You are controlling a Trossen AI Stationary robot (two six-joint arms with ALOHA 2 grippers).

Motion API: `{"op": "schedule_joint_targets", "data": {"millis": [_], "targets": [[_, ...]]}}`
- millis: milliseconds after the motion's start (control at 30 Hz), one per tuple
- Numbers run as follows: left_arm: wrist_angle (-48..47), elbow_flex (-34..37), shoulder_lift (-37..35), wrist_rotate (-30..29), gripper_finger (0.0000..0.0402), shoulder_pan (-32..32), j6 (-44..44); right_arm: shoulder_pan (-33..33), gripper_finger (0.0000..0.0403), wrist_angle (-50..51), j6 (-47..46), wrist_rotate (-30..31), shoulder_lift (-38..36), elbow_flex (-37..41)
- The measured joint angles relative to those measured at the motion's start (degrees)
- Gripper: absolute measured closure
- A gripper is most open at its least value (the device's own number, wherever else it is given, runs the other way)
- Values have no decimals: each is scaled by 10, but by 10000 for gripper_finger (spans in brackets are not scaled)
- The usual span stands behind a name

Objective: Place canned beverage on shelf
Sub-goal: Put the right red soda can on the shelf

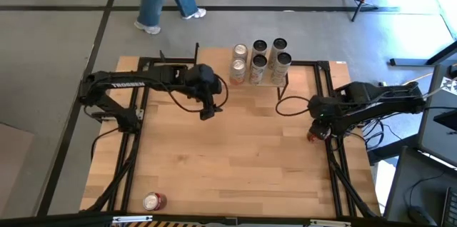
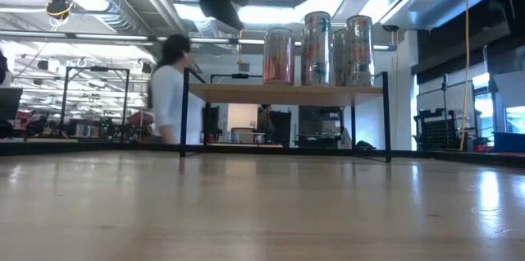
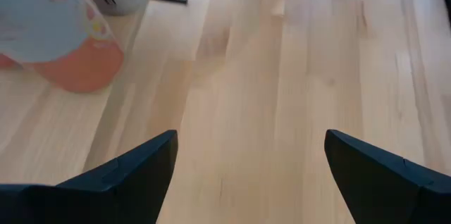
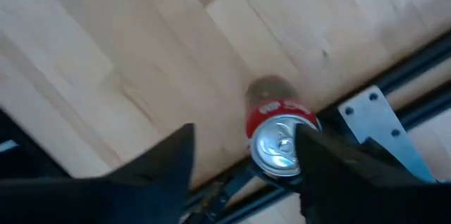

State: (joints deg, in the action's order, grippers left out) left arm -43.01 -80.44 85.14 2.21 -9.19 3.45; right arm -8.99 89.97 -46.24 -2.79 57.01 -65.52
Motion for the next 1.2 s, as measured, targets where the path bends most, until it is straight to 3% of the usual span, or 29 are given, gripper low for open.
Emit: {"op": "schedule_joint_targets", "data": {"millis": [200, 367, 667, 1000, 1200], "targets": [[14, 20, -21, -12, 56, 0, 22, 0, 47, 0, 19, -6, 4, 75], [29, 20, -20, -12, 56, 0, 24, 0, 6, -2, 22, -17, 6, 123], [38, 20, -20, -13, 56, 0, 21, 0, 27, -43, 58, -20, 13, 173], [37, 20, -20, -13, 56, 0, 21, 0, 62, -30, 137, -29, 119, 176], [36, 20, -20, -13, 56, 0, 40, 0, 122, -21, 189, -34, 164, 174]]}}
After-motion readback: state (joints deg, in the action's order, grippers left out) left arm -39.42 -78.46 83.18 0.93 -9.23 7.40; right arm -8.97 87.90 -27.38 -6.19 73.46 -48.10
